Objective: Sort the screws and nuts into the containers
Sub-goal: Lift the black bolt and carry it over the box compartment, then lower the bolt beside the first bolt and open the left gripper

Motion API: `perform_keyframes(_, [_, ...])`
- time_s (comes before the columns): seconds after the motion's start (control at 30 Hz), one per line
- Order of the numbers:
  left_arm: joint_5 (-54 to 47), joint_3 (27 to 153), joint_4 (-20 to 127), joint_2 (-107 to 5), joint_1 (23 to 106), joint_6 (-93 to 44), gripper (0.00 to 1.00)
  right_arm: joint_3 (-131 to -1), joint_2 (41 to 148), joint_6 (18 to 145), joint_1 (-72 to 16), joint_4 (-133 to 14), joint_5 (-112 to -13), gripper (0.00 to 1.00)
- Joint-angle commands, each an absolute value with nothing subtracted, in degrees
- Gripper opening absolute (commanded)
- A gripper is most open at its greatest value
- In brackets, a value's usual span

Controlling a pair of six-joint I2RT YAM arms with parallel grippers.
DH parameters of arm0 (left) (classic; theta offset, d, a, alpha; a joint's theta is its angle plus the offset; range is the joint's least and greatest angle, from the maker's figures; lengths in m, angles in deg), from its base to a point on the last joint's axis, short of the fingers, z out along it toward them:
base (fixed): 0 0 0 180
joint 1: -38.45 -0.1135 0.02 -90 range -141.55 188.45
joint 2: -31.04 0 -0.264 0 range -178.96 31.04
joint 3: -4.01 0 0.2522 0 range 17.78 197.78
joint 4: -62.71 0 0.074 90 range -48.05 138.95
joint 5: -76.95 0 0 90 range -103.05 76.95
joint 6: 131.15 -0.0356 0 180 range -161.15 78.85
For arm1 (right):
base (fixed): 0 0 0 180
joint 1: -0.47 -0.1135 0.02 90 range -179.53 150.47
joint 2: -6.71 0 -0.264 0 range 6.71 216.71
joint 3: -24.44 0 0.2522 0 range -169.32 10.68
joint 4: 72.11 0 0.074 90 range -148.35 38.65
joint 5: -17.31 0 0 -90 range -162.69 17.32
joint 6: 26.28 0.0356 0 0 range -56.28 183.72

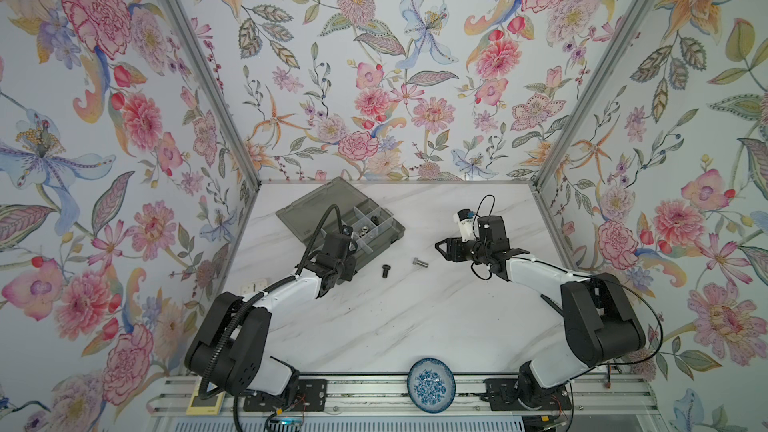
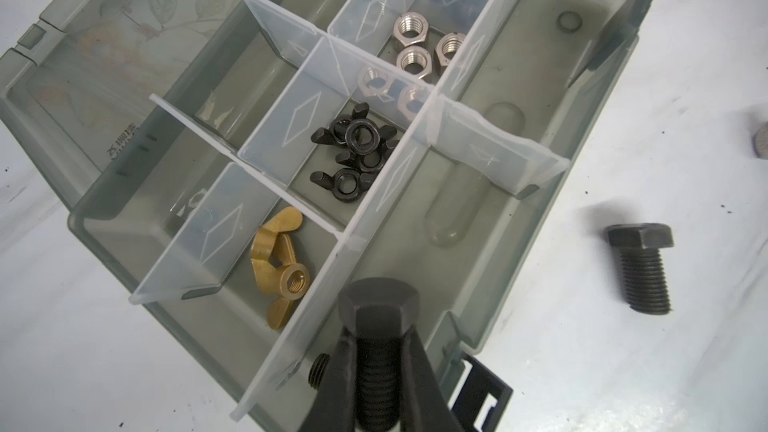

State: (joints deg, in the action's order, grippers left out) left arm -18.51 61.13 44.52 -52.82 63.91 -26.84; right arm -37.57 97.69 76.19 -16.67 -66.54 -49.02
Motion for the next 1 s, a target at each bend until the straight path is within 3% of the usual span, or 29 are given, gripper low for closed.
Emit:
perform_keyframes(0.0, [-20.52,61.57,45.08,-53.34,63.94,-27.0,0.21,-37.05,96.78,76.28,-16.38,-65.53,-48.34,0.64])
perform_keyframes(0.23, [-20.43,61.59,45.15,-52.56,63.94,-26.17,0.42,-37.18,96.8,76.35,-16.38,-65.39,-48.25,0.64])
perform_keyframes(0.53, [-15.77,60.94,46.92,-48.46,64.84,-22.65,0.49,-37.2,96.76,76.31,-16.39,-65.39,-48.34,0.65])
perform_keyframes(0.97, [-16.25,60.61,55.23,-51.76,77.47,-15.12,0.58,-37.17,96.89,76.66,-16.35,-65.82,-47.99,0.65])
